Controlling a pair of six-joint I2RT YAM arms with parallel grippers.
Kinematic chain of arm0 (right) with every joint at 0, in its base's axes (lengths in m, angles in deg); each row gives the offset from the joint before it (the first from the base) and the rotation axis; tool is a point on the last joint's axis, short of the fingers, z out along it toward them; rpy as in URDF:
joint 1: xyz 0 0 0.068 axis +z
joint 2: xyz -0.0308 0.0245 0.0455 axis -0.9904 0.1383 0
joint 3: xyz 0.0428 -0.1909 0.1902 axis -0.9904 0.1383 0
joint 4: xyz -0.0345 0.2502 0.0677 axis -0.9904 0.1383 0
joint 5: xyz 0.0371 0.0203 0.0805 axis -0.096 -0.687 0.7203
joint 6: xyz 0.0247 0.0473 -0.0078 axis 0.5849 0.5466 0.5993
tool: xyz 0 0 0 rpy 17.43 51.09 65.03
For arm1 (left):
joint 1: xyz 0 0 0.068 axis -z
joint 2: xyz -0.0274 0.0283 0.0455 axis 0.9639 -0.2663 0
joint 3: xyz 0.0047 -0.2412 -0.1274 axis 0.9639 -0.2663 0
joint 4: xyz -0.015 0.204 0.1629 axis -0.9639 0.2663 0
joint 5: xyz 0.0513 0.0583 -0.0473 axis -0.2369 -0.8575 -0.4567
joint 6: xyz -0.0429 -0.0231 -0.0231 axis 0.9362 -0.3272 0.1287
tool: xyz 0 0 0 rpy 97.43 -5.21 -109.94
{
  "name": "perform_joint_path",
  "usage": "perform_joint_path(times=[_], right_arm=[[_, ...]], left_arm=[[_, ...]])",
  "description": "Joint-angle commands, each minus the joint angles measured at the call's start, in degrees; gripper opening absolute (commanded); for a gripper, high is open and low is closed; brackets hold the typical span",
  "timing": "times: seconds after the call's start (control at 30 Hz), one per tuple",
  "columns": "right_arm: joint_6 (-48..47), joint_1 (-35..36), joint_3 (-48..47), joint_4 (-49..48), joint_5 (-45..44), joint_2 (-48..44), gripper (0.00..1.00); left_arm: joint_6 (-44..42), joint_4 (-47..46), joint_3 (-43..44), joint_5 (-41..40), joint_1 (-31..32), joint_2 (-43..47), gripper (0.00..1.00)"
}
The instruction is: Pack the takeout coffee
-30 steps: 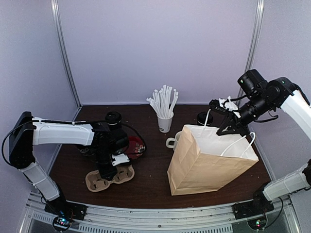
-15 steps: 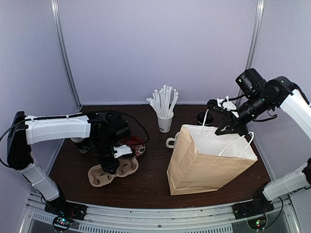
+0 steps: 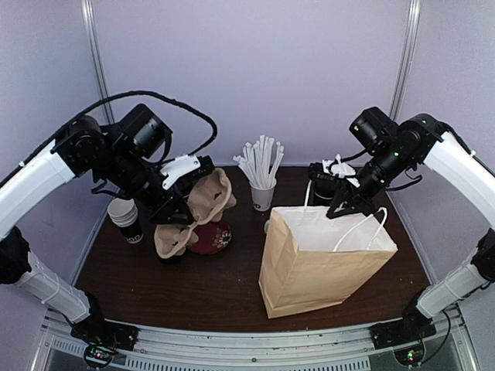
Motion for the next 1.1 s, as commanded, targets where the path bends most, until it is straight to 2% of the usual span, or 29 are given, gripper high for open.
perform_joint_path(times=[0.0, 0.2, 0.5, 0.67, 0.83, 1.07], right_arm=[[2.81, 0.66, -4.26, 1.08, 1.53, 2.63, 0.06], [5.14, 0.75, -8.84, 2.33, 2.27, 6.12, 0.38], [6.58, 0.75, -13.77, 4.52, 1.39, 6.61, 0.64], [7.49, 0.50, -13.86, 3.82, -1.23, 6.39, 0.74], [8.31, -0.40, -15.16, 3.61, -1.52, 6.54, 0.76], [10.11, -1.51, -16.54, 1.48, -9.18, 7.29, 0.83]], left_arm=[[0.45, 0.76, 7.29, 2.81, 0.25, 1.98, 0.25], [-0.81, -3.50, 13.88, 6.76, 0.38, 1.74, 0.25], [-0.82, -11.85, 17.72, 12.96, 0.81, -3.06, 0.25], [-0.84, -16.20, 19.89, 15.95, 1.56, -5.29, 0.25], [0.21, -20.81, 19.13, 16.89, 1.87, -5.50, 0.26], [2.50, -28.73, 16.49, 17.82, 2.20, -5.98, 0.26]])
